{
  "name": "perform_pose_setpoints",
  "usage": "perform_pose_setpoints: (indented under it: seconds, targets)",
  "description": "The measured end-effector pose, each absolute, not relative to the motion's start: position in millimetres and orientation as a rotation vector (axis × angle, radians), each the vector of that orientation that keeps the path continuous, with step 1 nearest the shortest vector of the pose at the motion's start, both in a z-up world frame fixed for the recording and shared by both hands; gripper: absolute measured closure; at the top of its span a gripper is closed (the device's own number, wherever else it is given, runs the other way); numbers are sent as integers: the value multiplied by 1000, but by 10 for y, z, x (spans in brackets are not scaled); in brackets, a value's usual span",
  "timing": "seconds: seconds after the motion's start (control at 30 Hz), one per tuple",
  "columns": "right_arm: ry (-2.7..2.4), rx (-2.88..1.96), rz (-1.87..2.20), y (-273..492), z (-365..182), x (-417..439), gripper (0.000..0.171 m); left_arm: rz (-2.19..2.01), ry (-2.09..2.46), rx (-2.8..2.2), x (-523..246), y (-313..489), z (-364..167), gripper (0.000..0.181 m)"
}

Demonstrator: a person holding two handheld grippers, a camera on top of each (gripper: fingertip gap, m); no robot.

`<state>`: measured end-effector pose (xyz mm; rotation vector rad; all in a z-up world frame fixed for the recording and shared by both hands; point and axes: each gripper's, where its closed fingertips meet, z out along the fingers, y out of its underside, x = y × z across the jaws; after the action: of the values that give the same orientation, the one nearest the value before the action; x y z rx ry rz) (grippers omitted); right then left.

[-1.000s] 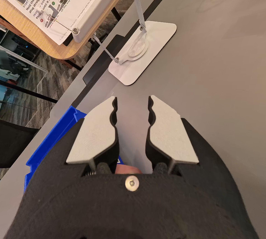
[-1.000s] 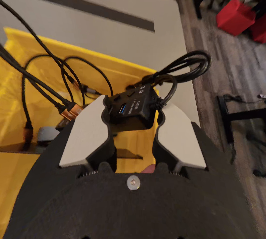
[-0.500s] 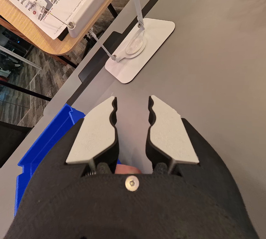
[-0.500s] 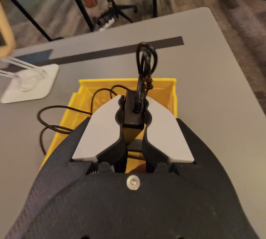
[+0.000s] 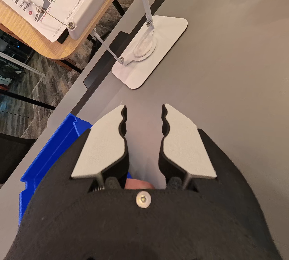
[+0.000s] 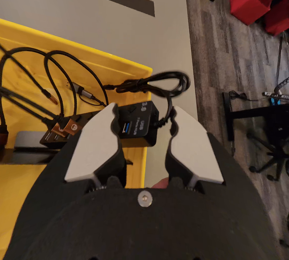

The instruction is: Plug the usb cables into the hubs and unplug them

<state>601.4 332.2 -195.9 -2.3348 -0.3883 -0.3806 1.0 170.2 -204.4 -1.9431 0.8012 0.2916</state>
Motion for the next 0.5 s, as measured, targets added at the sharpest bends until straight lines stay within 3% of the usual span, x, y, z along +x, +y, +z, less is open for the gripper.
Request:
perform_pose_setpoints:
  seconds: [0.07, 0.23, 0.33, 0.43, 0.5]
  targets:
    - [-446, -2315, -457, 3298, -1871, 6033, 91, 297, 800, -1941, -6, 1698, -2034, 139]
    - [-585, -2149, -565, 3171, -1435, 5935, 92, 291, 791, -1946, -25, 1716, -2045, 139]
    - [-965, -2187, -311, 2941, -1702, 5323, 100, 300, 799, -1940, -14, 1723, -2043, 139]
    - [-1173, -2224, -463, 2986, -2105, 5212, 105, 290, 794, -1938, 0, 1723, -2033, 139]
    - [-1215, -2225, -507, 3063, -2301, 5157, 123, 297, 798, -1935, 1, 1713, -2024, 138]
